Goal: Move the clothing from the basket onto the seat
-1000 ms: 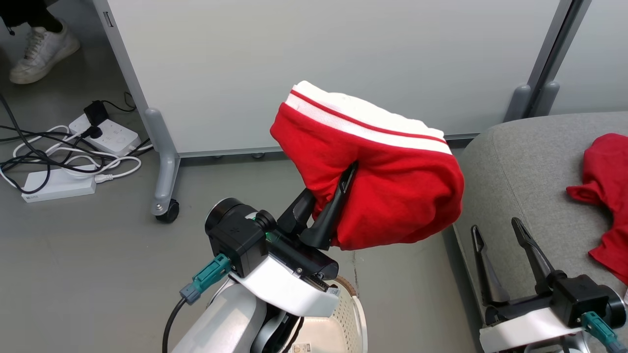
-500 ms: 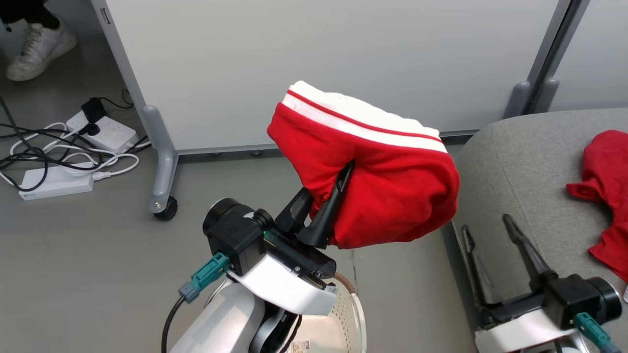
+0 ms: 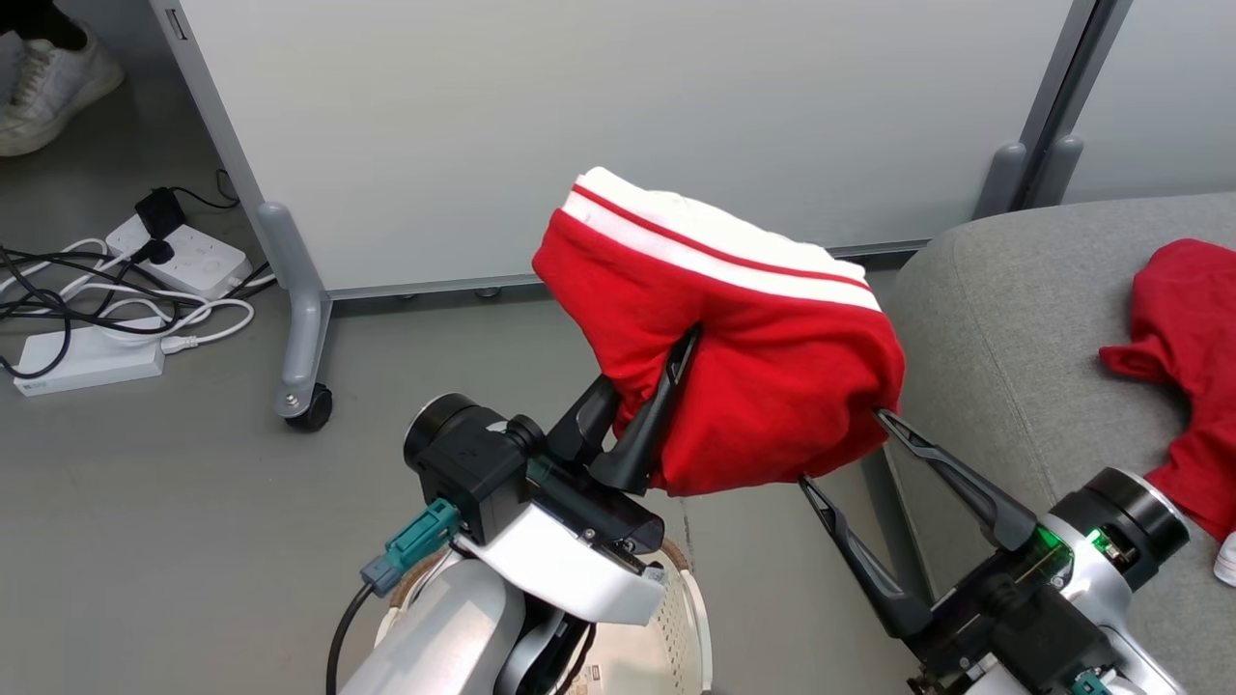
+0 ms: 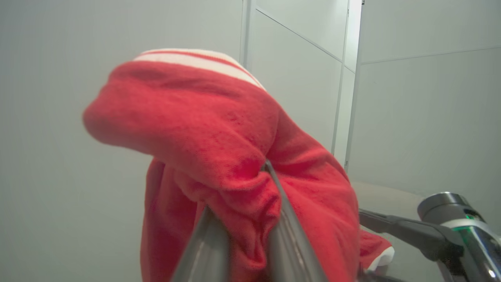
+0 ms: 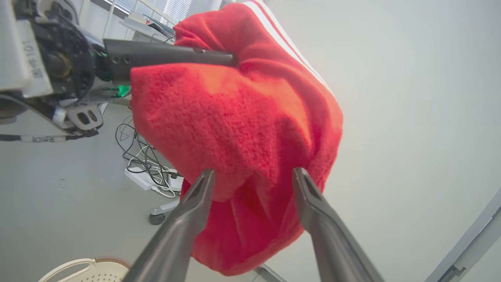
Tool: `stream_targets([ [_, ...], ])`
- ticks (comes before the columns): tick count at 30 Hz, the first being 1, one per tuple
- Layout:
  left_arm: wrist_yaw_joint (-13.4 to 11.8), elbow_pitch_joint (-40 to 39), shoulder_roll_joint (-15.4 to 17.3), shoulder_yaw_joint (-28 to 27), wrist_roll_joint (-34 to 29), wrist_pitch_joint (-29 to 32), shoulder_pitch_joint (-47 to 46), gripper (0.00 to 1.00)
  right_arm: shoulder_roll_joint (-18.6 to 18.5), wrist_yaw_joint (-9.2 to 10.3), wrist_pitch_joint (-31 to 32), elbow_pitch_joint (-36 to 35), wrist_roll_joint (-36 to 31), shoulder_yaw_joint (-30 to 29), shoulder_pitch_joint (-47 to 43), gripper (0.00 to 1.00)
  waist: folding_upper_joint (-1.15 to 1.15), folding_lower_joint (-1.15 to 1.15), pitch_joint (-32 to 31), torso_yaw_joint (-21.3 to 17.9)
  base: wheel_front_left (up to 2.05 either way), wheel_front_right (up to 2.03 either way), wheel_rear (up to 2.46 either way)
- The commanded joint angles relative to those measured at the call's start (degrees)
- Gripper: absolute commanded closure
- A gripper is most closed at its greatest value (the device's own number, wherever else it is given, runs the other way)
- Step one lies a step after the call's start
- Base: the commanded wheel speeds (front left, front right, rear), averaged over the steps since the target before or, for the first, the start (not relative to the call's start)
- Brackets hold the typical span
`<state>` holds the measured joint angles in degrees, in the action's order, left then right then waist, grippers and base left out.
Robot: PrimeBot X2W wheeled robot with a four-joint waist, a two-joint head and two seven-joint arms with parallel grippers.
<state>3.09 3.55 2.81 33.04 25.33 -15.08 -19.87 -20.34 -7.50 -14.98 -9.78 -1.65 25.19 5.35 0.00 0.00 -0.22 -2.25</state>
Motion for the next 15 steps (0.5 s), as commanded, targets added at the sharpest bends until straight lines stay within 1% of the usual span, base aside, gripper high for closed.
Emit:
stream_targets([
  [1, 0.3, 0.1, 0.2, 0.2, 0.2, -0.1, -0.5, 1.00, -0.4, 0.01, -0.2, 0.0, -1.4, 0.0, 0.8, 0.00, 0.00, 0.00, 0.0, 0.2, 0.00, 0.00, 0.00],
  [8, 0.9, 1.4, 0.2, 2.5, 0.6, -0.1, -0.8, 1.00, 0.0, 0.01, -0.2, 1.1, -6.1, -0.7, 2.7, 0.00, 0.00, 0.00, -0.3, 1.2, 0.00, 0.00, 0.00],
  [15, 1.2, 2.3, 0.2, 4.7, 1.0, -0.1, -1.3, 1.00, -0.7, 0.01, -0.2, 4.6, -7.8, 0.7, 3.7, 0.00, 0.00, 0.00, -0.7, 2.3, 0.00, 0.00, 0.00],
])
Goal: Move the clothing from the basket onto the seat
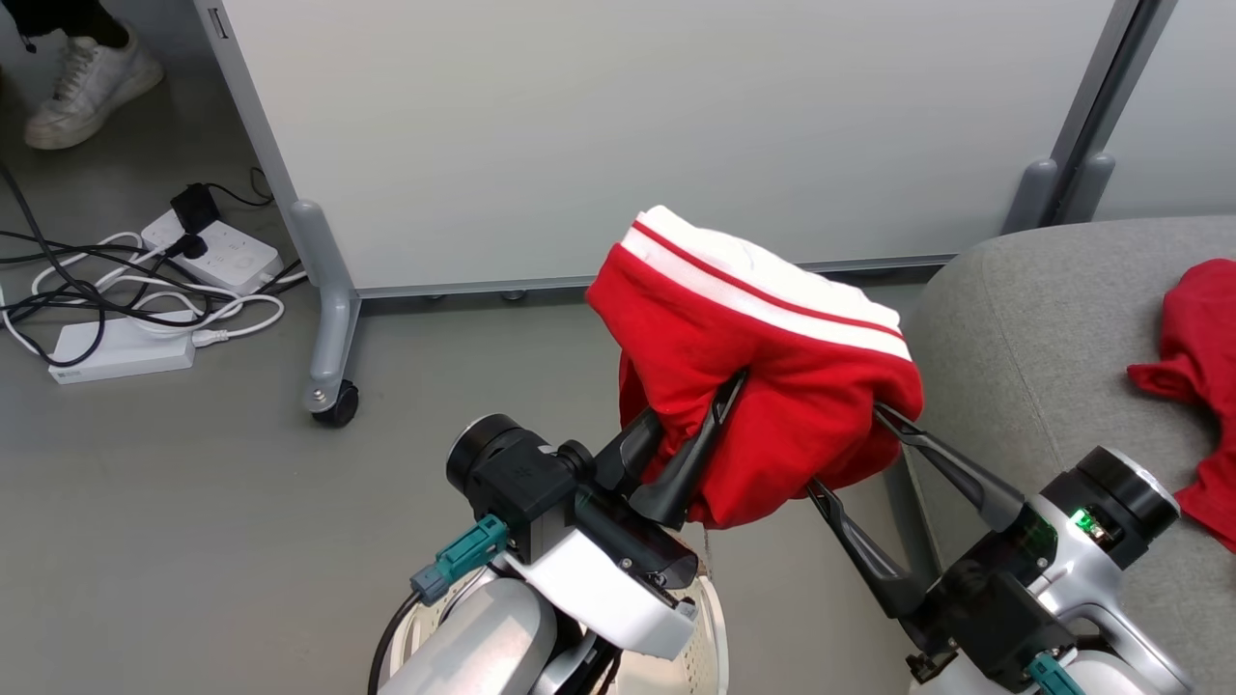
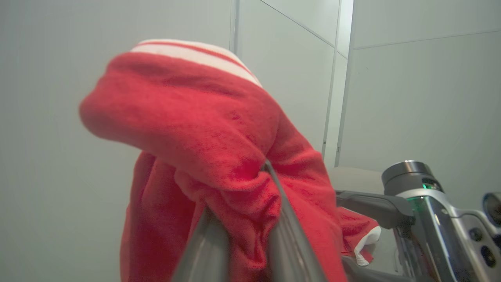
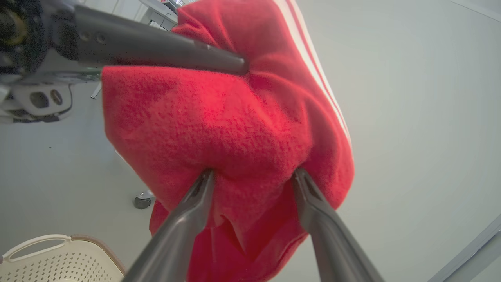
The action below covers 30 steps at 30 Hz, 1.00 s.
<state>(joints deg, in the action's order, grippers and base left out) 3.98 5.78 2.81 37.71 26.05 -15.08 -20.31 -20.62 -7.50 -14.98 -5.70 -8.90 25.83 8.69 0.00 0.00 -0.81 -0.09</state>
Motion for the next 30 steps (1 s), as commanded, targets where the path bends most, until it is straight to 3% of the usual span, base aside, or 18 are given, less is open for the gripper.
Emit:
stream_targets([
  [1, 0.4, 0.2, 0.2, 0.3, 0.3, -0.1, -0.9, 1.00, -0.5, 0.01, -0.2, 1.0, -0.7, 0.3, 0.6, 0.00, 0.00, 0.00, -0.1, 0.3, 0.00, 0.00, 0.00],
  [14, 0.5, 1.9, 0.2, 3.3, 0.7, -0.1, -1.6, 1.00, -1.8, 0.01, -0.2, 5.4, -1.3, 7.5, 4.9, 0.00, 0.00, 0.00, -0.2, 0.7, 0.00, 0.00, 0.00],
  [30, 0.8, 4.9, 0.2, 7.5, 2.1, -0.1, -2.2, 1.00, 0.2, 0.01, -0.2, 7.6, -0.1, 10.5, 7.6, 0.00, 0.00, 0.00, -0.1, 1.7, 0.00, 0.00, 0.00],
])
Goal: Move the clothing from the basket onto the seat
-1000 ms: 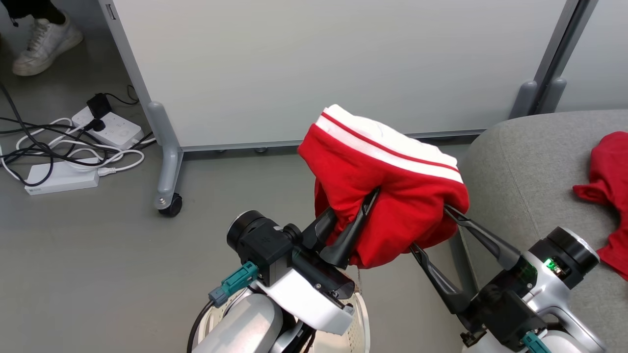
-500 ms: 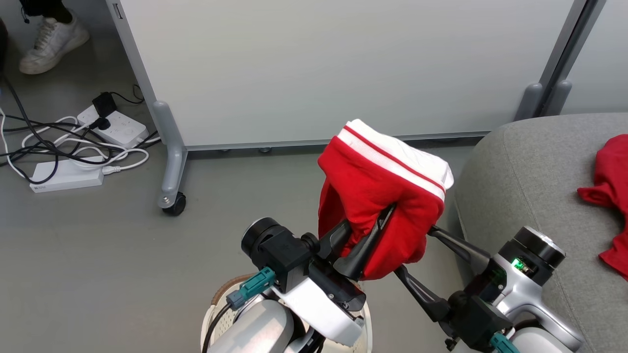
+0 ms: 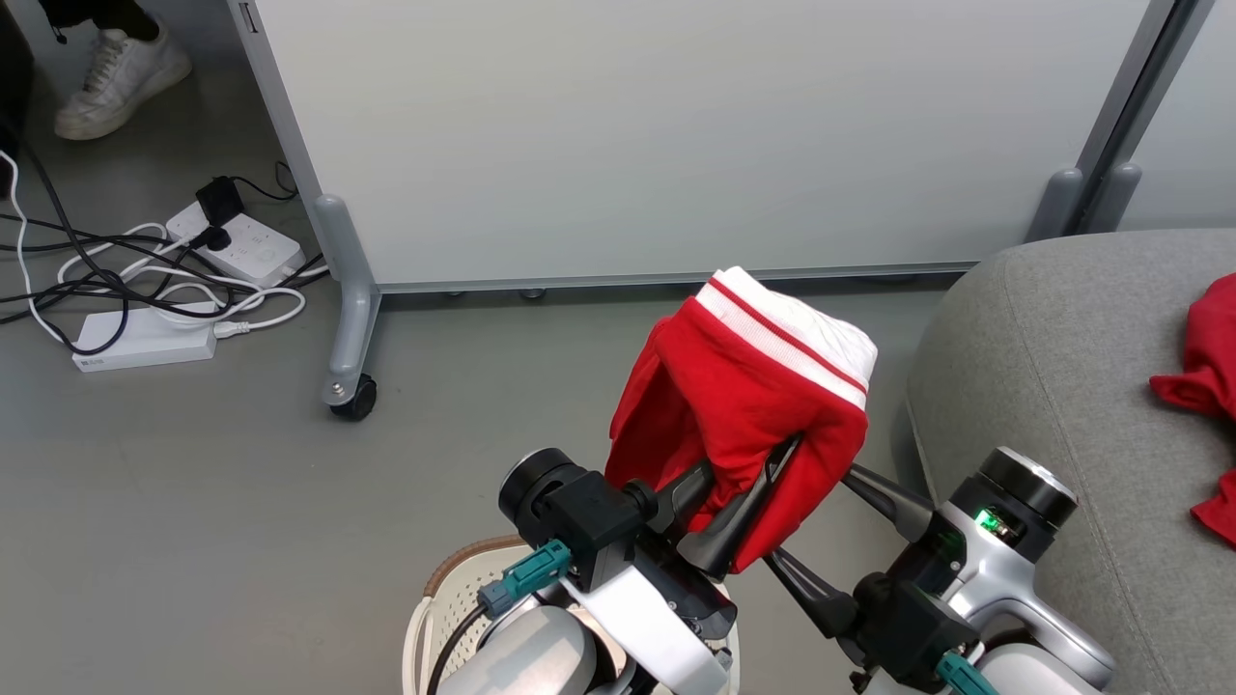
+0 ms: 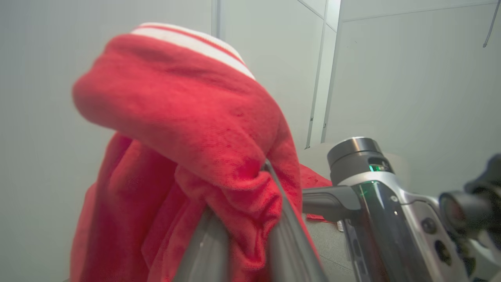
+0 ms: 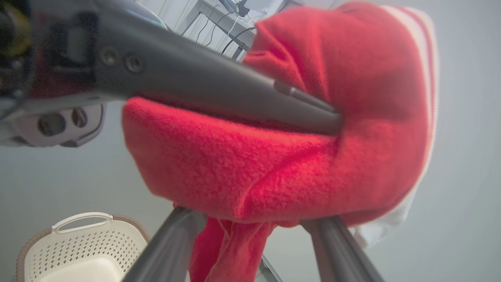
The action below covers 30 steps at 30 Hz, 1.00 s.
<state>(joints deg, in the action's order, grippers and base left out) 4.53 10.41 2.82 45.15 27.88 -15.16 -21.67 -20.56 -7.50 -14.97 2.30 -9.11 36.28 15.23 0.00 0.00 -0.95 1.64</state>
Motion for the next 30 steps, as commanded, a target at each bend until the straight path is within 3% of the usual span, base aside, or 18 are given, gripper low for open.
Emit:
stream_targets([
  [1, 0.3, 0.4, 0.2, 0.2, 0.3, 0.0, -0.9, 1.00, 0.3, 0.01, -0.2, -0.4, 0.2, 0.1, 1.1, 0.00, 0.00, 0.00, 0.0, 0.0, 0.00, 0.00, 0.00],
  [4, 0.1, 0.6, 0.2, 0.6, 0.2, 0.0, -1.0, 1.00, 0.9, 0.01, -0.2, -0.8, 0.8, -0.3, 0.7, 0.00, 0.00, 0.00, 0.1, -0.1, 0.00, 0.00, 0.00],
  [5, 0.0, 0.6, 0.2, 0.7, 0.2, 0.0, -1.0, 1.00, 1.2, 0.01, -0.2, -0.8, 1.3, -0.6, 0.4, 0.47, 0.00, 0.00, 0.1, -0.1, 0.00, 0.00, 0.00],
  [6, 0.0, 0.7, 0.2, 0.7, 0.1, 0.0, -0.9, 1.00, 1.4, 0.01, -0.2, -0.9, 1.4, -0.9, 0.2, 1.00, 0.00, 0.00, 0.1, -0.1, 0.00, 0.00, 0.00],
  [15, -0.4, 1.1, 0.2, 0.3, -0.2, 0.0, -0.9, 1.00, 2.2, 0.02, -0.2, -0.9, 2.9, -2.8, -0.8, 1.00, 0.00, 0.00, 0.0, -0.3, 0.00, 0.00, 0.00],
  [23, -0.8, 1.7, 0.4, -1.1, -0.8, 0.1, -0.5, 1.00, 4.2, 0.09, -0.2, -1.7, 3.4, -8.0, -3.0, 1.00, 0.00, 0.00, 0.0, -0.4, 0.00, 0.00, 0.00],
  [24, -0.8, 1.6, 0.4, -1.3, -0.8, 0.0, -0.5, 0.64, 4.4, 0.11, -0.2, -1.8, 3.4, -8.5, -3.3, 1.00, 0.00, 0.00, 0.0, -0.4, 0.00, 0.00, 0.00],
  [25, -1.0, 1.6, 0.4, -1.4, -1.0, 0.1, -0.5, 0.39, 4.7, 0.15, -0.2, -1.9, 3.3, -9.1, -3.6, 1.00, 0.00, 0.00, 0.0, -0.4, 0.00, 0.00, 0.00],
  [26, -1.2, 1.5, 0.3, -1.6, -1.2, 0.0, -0.5, 0.07, 5.0, 0.15, -0.2, -2.1, 3.4, -9.7, -3.9, 1.00, 0.00, 0.00, 0.0, -0.4, 0.00, 0.00, 0.00],
  [27, -1.3, 1.5, 0.3, -1.9, -1.4, 0.0, -0.4, 0.00, 5.2, 0.15, -0.2, -2.3, 3.6, -10.3, -4.0, 1.00, 0.00, 0.00, -0.1, -0.5, 0.00, 0.00, 0.00],
  [30, -1.4, 1.2, 0.2, -3.0, -2.2, 0.0, 0.0, 0.00, 6.5, 0.13, -0.2, -2.9, 4.1, -13.1, -4.9, 1.00, 0.00, 0.00, -0.2, -0.7, 0.00, 0.00, 0.00],
])
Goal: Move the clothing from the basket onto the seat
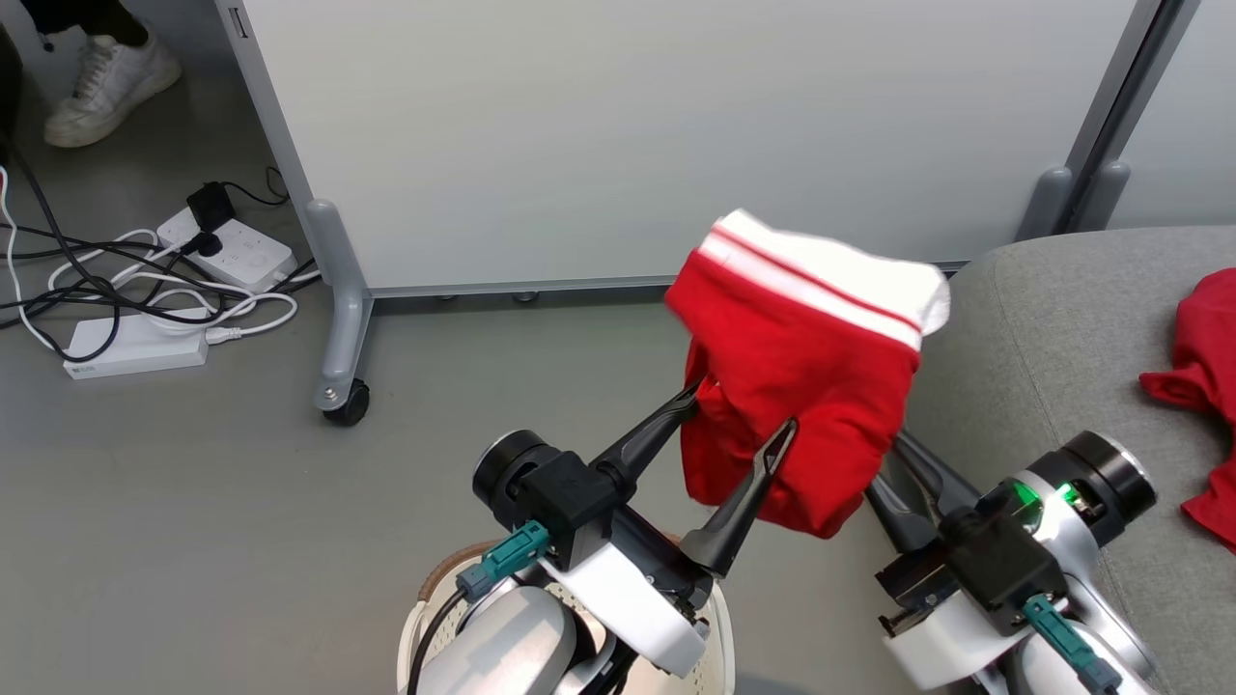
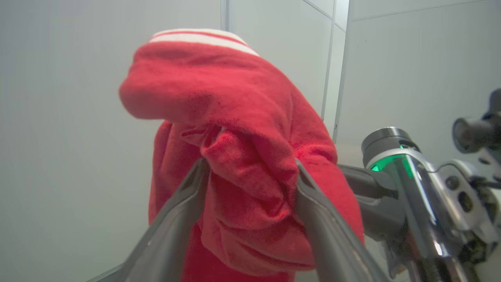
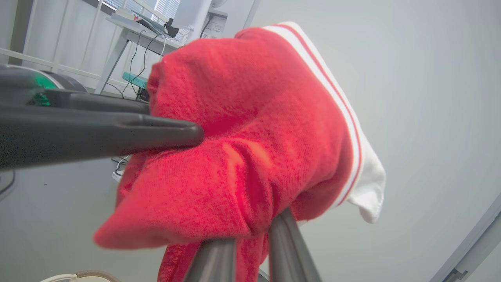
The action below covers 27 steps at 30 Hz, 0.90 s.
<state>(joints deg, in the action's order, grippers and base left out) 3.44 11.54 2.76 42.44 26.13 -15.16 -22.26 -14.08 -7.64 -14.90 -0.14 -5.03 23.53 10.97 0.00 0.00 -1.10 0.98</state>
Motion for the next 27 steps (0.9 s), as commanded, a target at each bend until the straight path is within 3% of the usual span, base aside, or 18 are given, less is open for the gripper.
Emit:
stream_targets([
  [1, -0.4, 0.0, 0.3, -0.8, -0.8, 0.0, 0.8, 0.00, 0.3, 0.27, -0.3, -0.6, -0.1, -1.0, -0.8, 1.00, 0.00, 0.00, -0.1, -0.1, 0.00, 0.00, 0.00],
  [17, 2.6, 3.6, 0.9, -4.7, -11.3, 0.0, 7.1, 0.00, 1.3, 0.20, -0.3, 0.4, -1.7, -13.5, -5.6, 1.00, 0.00, 0.00, -0.2, -0.1, 0.00, 0.00, 0.00],
  [27, 3.9, 7.1, 0.6, -4.6, -12.3, 0.0, 11.4, 0.00, 3.1, 0.19, -0.3, 1.9, -1.6, -18.8, -10.5, 1.00, 0.00, 0.00, -0.2, -0.4, 0.00, 0.00, 0.00],
])
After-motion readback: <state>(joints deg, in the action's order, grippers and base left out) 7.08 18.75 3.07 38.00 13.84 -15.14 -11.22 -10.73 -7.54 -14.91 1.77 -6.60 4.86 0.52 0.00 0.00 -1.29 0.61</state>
